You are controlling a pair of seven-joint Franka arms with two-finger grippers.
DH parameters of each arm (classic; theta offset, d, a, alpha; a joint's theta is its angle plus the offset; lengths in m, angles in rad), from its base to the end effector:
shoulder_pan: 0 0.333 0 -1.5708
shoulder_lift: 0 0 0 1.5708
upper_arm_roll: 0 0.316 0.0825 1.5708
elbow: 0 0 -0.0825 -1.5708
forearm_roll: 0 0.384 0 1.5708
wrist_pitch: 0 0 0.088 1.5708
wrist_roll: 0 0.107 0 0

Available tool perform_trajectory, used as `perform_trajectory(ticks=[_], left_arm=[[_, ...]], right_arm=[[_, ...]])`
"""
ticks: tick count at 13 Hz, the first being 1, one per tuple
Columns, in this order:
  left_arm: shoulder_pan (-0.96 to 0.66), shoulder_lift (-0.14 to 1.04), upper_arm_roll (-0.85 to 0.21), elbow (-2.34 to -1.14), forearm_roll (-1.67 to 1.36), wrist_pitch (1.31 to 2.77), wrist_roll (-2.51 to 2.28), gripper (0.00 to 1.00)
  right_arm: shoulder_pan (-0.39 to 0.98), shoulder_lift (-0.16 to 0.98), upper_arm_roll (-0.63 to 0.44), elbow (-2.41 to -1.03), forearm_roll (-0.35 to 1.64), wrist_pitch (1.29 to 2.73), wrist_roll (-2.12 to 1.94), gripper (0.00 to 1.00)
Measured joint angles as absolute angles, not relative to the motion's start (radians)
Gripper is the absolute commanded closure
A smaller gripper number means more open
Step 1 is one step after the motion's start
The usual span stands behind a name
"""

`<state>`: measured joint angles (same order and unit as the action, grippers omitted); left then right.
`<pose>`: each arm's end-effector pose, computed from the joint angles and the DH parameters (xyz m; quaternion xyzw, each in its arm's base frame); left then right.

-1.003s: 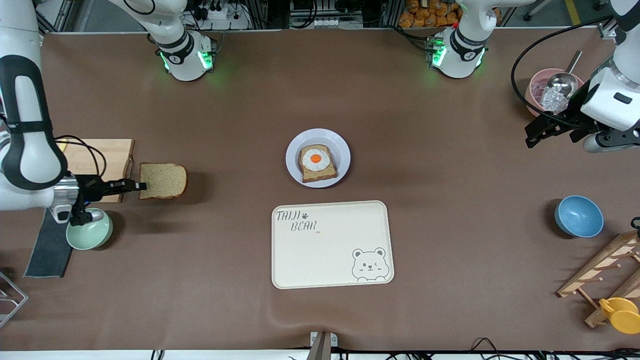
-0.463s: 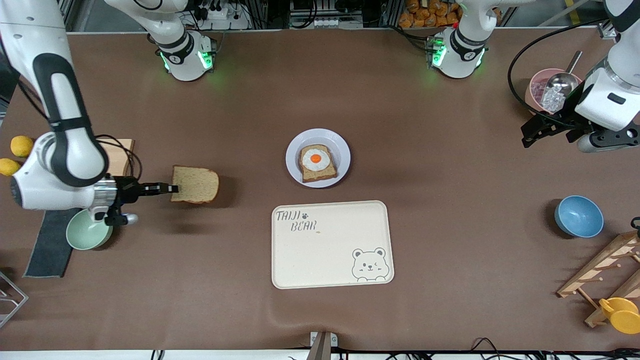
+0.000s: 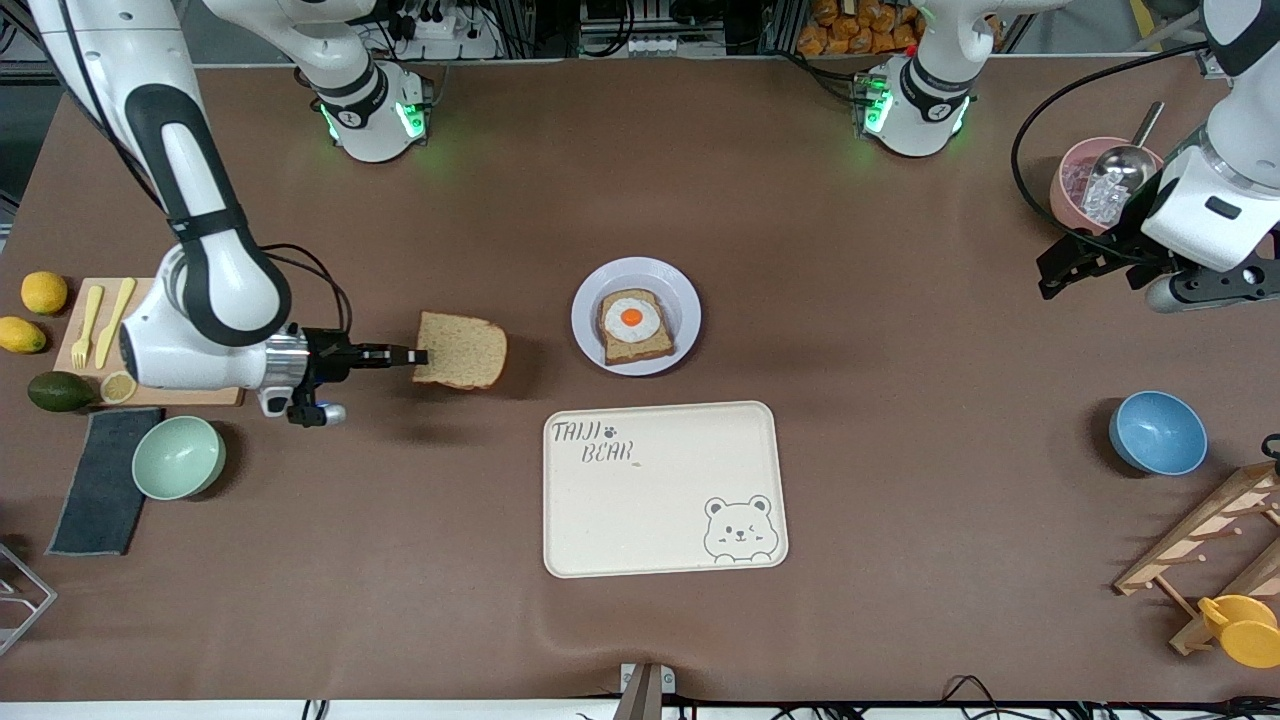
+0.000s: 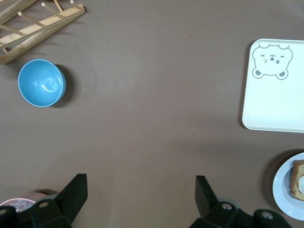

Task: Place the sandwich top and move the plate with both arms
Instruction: 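Carry the bread slice with the right gripper to the egg toast plate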

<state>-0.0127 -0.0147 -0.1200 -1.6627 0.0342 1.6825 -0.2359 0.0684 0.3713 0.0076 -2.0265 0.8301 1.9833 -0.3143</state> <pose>0.5542 -0.0711 0.5989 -0.9984 -0.0499 -0.0202 0.0145 0.5596 0.0890 0.2514 -0.9234 0.0562 0.1480 0.3496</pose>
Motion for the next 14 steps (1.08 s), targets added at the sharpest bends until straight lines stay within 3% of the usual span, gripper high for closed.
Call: perform_trajectory(ticks=[4,10,14], left_arm=[[-0.013,-0.002,-0.121,-1.663,0.034,1.689,-0.236,0.00],[-0.014,0.010,-0.122,-1.663,0.034,1.709,-0.236,0.00],[-0.014,0.025,-0.122,-1.663,0.034,1.742,-0.236,0.00]], right_arm=[[0.149,0.329,0.008,-2.099,0.932,2.008,-0.314,1.00],[0.422,0.309,0.009,-2.152,1.136,2.280,-0.264,1.00],[0.524,0.313,0.009,-2.164,1.194,2.403,-0.263,1.00]])
